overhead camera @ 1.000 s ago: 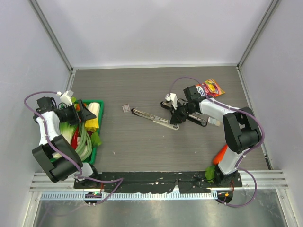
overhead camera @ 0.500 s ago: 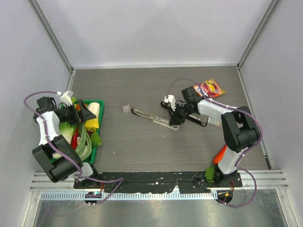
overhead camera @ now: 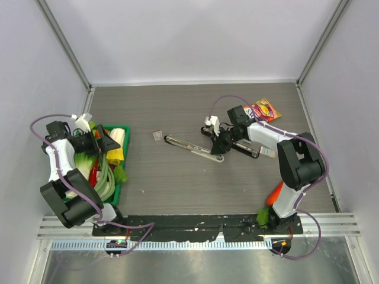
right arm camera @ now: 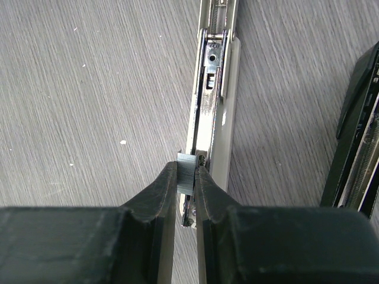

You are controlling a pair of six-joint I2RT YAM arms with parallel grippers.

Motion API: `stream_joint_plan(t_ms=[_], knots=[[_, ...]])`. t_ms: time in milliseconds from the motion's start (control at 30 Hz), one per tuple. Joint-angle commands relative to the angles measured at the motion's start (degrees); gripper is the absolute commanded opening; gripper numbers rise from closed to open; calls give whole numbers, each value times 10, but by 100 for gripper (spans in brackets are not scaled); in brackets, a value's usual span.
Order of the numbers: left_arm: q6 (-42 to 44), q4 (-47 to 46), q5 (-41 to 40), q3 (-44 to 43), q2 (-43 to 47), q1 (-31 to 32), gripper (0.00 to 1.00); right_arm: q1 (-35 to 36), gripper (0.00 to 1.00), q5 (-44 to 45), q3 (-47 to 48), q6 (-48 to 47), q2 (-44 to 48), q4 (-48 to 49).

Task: Load the staples into the stapler
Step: Install the staple into the stapler.

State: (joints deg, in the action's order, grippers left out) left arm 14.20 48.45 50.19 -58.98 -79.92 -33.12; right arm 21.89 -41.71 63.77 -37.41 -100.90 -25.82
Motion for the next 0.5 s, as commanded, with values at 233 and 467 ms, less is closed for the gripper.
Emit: stream_joint_plan(t_ms=[233,467], knots=[[8,-2,-1,-5,-7,-5,100,-9,8,-4,16,0,4,2],[9,-2,-1,-5,-8,-5,100,-9,8,1,15,-8,-6,-2]])
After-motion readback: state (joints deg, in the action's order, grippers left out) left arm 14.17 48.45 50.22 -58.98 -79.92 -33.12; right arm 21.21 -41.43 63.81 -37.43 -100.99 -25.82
